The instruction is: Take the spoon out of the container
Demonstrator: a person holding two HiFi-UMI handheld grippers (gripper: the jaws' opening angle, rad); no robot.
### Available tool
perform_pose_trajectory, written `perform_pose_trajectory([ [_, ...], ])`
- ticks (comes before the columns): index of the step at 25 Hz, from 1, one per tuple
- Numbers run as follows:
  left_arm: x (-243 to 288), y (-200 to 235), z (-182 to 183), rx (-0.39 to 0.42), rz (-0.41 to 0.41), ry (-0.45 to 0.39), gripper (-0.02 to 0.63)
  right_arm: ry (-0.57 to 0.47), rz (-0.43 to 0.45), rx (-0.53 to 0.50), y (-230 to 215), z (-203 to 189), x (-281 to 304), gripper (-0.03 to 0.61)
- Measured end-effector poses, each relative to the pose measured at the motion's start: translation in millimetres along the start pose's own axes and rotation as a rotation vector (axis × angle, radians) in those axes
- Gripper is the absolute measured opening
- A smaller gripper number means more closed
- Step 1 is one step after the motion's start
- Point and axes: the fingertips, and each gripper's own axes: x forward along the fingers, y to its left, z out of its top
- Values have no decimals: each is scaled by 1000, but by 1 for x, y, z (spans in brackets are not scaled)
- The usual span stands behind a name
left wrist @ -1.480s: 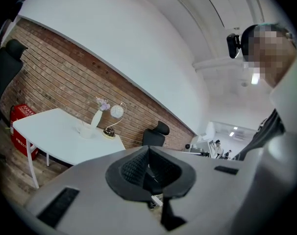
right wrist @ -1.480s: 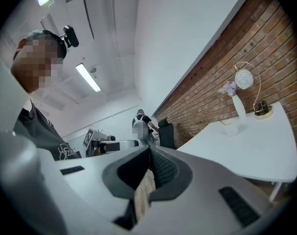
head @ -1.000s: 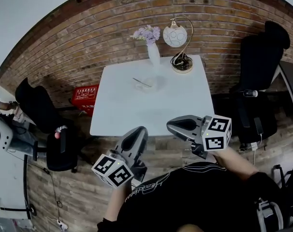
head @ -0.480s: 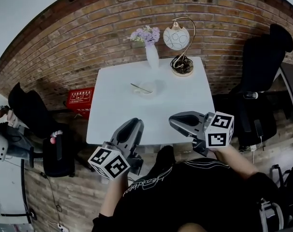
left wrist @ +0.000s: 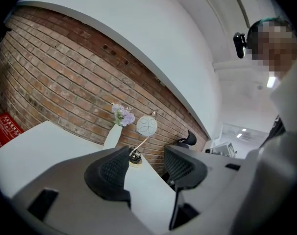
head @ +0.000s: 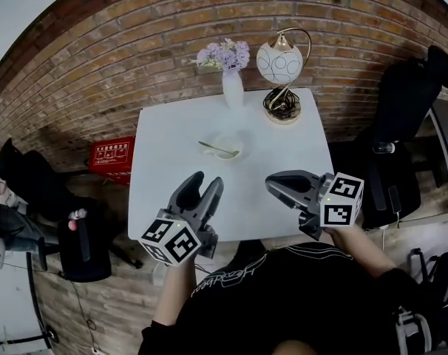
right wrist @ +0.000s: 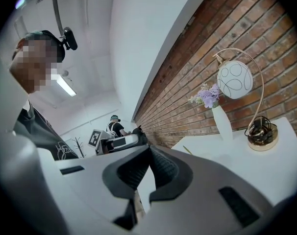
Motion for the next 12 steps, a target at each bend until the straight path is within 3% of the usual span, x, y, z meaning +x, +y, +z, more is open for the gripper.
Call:
perform_pose_trajectory([
  [7, 32, 71, -1, 33, 109, 37, 217, 20, -31, 51, -45, -1, 25, -3],
  [12, 51, 106, -9, -12, 125, 79, 223, 26, -48, 88, -66, -3, 39, -3],
])
